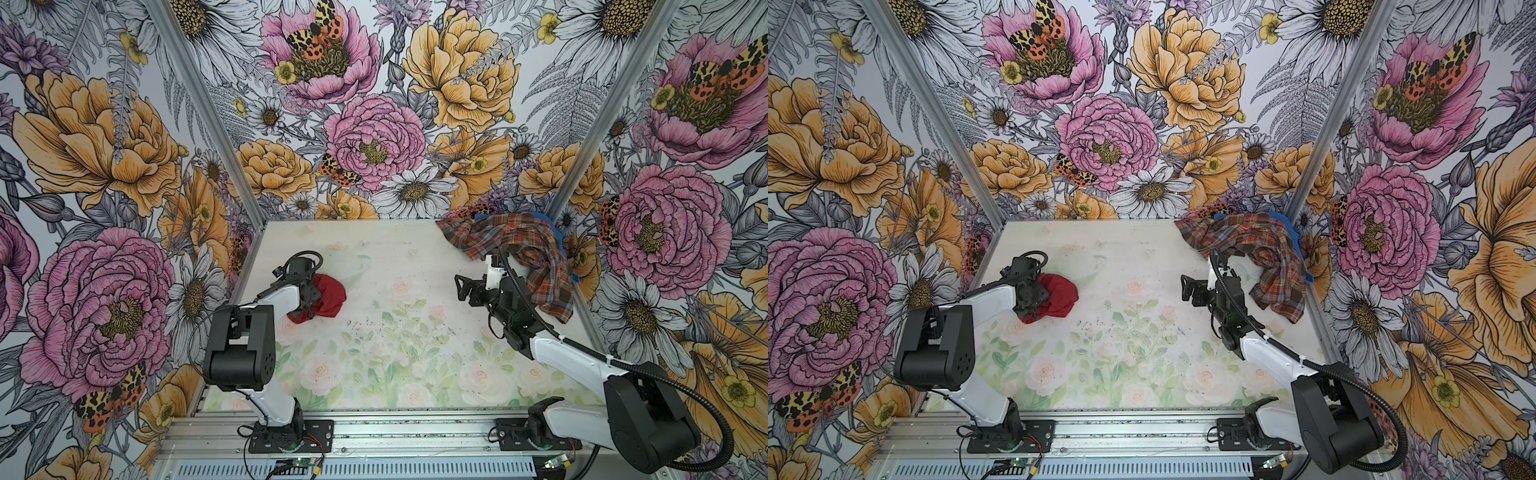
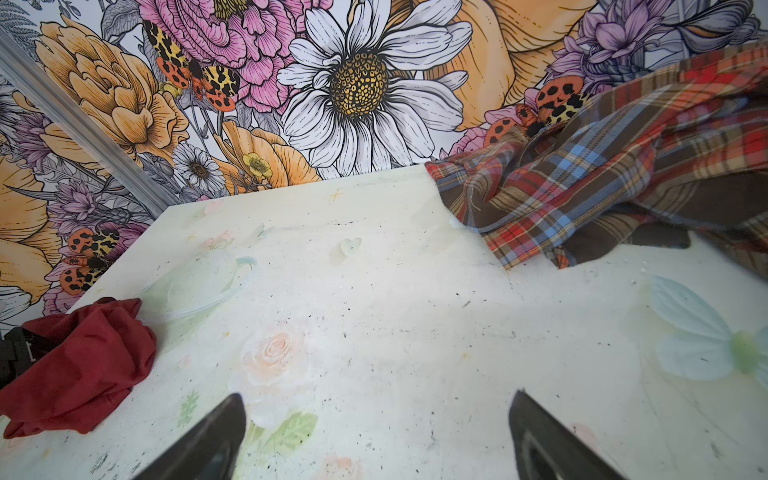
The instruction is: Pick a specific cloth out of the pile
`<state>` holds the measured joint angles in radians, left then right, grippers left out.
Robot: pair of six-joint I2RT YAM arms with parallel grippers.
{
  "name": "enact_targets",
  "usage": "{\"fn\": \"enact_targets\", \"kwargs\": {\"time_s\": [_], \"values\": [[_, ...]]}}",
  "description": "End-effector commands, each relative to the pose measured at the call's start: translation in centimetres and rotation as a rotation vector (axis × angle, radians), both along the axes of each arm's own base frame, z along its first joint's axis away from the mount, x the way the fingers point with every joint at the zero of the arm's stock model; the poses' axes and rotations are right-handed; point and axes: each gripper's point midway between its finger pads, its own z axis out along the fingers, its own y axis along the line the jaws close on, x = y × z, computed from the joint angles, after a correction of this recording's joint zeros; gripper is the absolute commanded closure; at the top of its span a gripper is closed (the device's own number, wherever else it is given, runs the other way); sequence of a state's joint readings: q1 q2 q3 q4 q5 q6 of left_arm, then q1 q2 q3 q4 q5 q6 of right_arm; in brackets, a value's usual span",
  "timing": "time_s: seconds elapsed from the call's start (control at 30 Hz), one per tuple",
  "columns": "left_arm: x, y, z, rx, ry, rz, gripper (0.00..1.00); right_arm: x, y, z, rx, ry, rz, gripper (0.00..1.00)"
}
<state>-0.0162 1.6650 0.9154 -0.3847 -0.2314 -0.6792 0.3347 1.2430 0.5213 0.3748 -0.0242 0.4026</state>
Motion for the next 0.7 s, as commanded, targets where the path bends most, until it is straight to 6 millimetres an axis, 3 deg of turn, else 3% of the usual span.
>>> {"fn": "enact_targets", "kwargs": {"time_s": [0.0, 0.07, 0.13, 0.23, 0.27, 0.57, 0.67], "values": [[-0.5, -0.9, -1.4, -0.04, 0.068, -0.076, 0.64, 0.5, 0.5, 2.1, 0.019, -0.046, 0.015, 0.01], [-0.1, -1.4, -1.3, -0.062, 0.064, -0.095, 0.78, 0.5, 0.5, 2.1, 0.018, -0.046, 0.014, 0.01], [0.3, -1.8, -1.0, -0.073, 0.056, -0.117, 0.83, 0.5, 0.4, 2.2, 0.019, -0.048, 0.013, 0.01], [1.0, -1.6, 1.1, -0.034, 0.029, -0.14, 0.94, 0.4, 0.4, 2.2, 0.018, -0.047, 0.011, 0.01], [1.4, -1.3, 2.4, 0.0, 0.015, -0.149, 1.0, 0.4, 0.3, 2.3, 0.019, -0.048, 0.01, 0.01], [4.4, 1.2, 16.7, 0.25, -0.197, -0.191, 1.0, 0.4, 0.4, 2.3, 0.024, -0.047, 0.014, 0.01], [5.5, 1.8, 20.3, 0.292, -0.265, -0.189, 1.0, 0.4, 0.4, 2.1, 0.024, -0.044, 0.013, 0.01]]}}
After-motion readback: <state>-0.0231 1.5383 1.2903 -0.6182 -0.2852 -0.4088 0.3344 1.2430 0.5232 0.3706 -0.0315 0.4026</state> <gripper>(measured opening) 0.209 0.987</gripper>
